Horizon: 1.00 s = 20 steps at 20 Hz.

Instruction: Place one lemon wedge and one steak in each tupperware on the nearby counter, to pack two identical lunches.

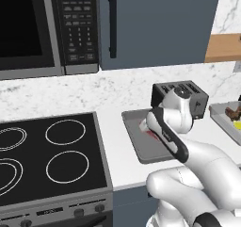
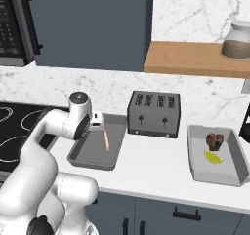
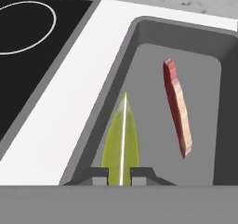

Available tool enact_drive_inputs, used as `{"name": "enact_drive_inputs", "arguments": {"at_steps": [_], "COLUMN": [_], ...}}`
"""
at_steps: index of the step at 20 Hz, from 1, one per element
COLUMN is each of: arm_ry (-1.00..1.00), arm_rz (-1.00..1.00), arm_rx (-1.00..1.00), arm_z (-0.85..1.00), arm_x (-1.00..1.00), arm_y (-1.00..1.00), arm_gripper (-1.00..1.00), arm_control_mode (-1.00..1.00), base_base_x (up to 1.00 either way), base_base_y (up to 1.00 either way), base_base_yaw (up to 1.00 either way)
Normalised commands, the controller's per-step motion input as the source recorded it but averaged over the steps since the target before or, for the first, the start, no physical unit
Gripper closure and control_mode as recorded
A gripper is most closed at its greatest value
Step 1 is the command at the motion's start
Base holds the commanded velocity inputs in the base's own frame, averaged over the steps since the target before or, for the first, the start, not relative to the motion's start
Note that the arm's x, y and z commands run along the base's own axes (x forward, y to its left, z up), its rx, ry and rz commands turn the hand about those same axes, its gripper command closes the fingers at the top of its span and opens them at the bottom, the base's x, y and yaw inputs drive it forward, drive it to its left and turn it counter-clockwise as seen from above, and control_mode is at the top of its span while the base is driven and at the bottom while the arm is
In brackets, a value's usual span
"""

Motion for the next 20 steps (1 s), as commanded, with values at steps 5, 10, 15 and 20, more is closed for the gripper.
{"name": "enact_drive_inputs", "arguments": {"at_steps": [5, 10, 15, 20], "arm_ry": [-0.13, -0.04, 0.00, 0.00], "arm_rz": [0.00, 0.00, 0.00, 0.00], "arm_rx": [-0.05, -0.01, 0.00, 0.00], "arm_z": [-0.34, -0.32, -0.25, -0.26], "arm_x": [0.00, 0.13, 0.20, 0.19], "arm_y": [0.00, -0.02, -0.03, -0.01], "arm_gripper": [1.00, 1.00, 1.00, 1.00], "arm_control_mode": [-1.00, -1.00, -1.00, -1.00], "base_base_x": [0.00, 0.00, 0.00, 0.00], "base_base_y": [0.00, 0.00, 0.00, 0.00], "base_base_yaw": [0.00, 0.00, 0.00, 0.00]}}
